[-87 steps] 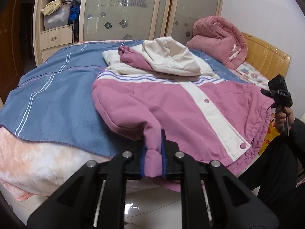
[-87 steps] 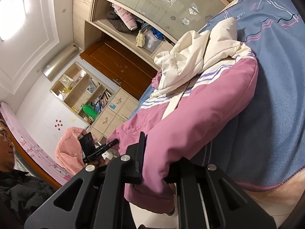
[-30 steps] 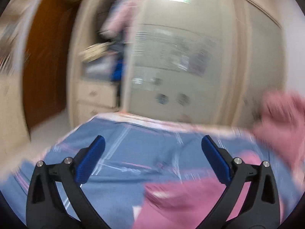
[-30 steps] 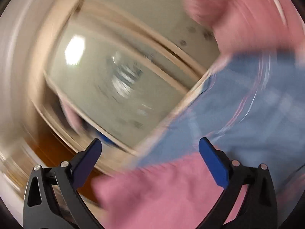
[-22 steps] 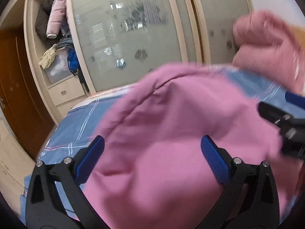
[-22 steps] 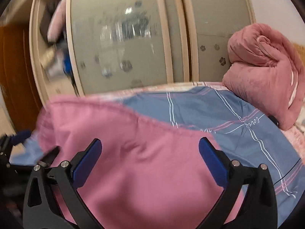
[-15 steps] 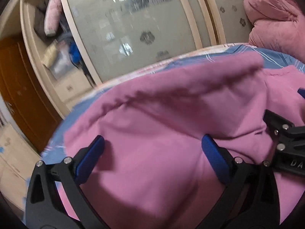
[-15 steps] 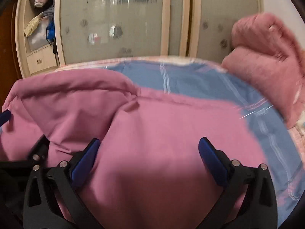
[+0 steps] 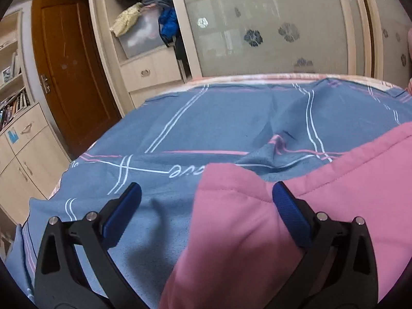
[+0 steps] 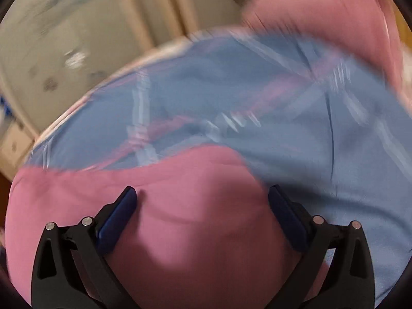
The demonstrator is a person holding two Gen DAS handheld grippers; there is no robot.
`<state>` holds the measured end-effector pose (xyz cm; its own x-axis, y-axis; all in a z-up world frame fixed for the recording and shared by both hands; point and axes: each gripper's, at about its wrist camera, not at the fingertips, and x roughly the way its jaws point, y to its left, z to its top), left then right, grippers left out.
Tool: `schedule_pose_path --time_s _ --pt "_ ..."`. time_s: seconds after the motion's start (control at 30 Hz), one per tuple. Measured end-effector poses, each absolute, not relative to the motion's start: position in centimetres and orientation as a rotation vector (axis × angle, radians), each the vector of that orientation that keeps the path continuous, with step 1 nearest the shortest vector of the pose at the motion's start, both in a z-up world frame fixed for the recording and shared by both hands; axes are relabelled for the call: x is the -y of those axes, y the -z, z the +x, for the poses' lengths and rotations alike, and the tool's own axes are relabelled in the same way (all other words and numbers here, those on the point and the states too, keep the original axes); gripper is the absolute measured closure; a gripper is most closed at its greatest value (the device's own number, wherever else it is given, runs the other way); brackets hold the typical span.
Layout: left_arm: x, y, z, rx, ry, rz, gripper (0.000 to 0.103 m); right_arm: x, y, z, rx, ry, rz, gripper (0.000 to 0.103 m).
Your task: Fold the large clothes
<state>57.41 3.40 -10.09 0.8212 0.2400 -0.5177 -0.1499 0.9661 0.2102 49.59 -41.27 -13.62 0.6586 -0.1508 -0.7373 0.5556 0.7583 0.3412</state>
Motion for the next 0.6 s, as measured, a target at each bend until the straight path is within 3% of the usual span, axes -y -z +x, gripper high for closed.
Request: schedule_pose_path --time_s 0.2,0.4,0.53,0.6 --pt "-5.5 9.1 54.8 -0.458 -0.2 0.005 0.002 40.1 11.7 43.8 -0.398 0.379 0.61 0.002" --pt "-11.2 8.6 54.0 -0.6 -0.05 -0.296 0.002 46.4 15.6 41.4 -0.41 0.139 1.053 0.001" --pt "-13.7 2.6 43.4 -0.398 -0.127 -0.317 0.002 48.4 12.0 31.9 -0.236 0.235 1.028 0.001" --pt "-14.5 1.1 36.0 -0.33 -0.158 -0.272 0.002 47.1 9.8 25.8 -0.275 0.255 0.915 0.001"
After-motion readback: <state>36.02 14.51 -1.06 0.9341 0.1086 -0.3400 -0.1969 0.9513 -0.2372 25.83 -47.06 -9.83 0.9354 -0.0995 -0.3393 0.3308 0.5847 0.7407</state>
